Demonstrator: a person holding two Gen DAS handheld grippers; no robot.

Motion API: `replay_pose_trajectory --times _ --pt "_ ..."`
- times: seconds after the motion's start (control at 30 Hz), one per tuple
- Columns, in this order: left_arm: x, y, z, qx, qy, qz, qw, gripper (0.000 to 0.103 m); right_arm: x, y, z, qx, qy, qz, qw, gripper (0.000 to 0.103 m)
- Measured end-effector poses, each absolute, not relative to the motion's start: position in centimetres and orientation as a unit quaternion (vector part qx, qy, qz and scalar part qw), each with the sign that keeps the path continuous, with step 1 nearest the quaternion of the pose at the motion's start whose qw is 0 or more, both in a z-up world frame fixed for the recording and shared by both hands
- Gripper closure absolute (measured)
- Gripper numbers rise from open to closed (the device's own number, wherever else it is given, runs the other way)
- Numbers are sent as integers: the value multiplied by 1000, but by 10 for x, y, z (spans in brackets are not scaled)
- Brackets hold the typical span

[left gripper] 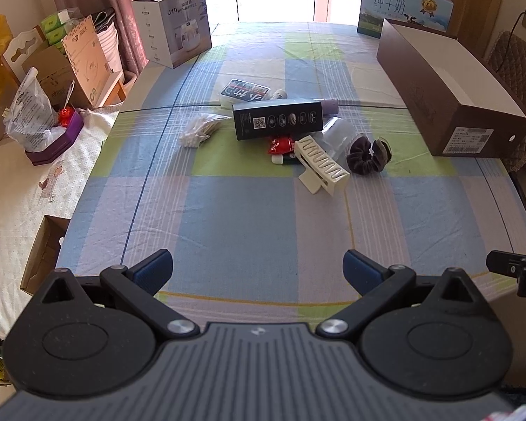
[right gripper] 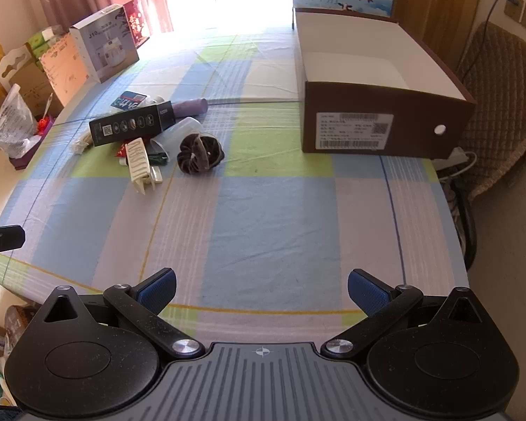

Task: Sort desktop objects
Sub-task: 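Move both tools toward the cluttered items on the cloth, then grasp the brown scrunchie with the right gripper while the left gripper approaches the cream comb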

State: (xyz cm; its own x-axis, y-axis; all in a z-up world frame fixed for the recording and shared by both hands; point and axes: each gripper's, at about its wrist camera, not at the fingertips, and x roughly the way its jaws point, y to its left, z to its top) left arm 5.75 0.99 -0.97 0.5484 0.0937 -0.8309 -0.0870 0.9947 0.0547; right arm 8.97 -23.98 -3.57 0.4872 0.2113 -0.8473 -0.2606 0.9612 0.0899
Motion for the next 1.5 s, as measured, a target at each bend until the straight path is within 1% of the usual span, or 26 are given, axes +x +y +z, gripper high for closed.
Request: replay_pose_trajectory --times 0.7,1.03,1.5 --pt "94 2 -22 -12 477 67 876 1 139 -210 -45 -63 457 232 857 2" --pt "113 -5 -27 -17 479 71 875 1 161 -202 -46 -39 435 276 856 2" --pt "146 -14 -44 -39 485 71 871 2 202 -195 -67 -53 422 301 854 2"
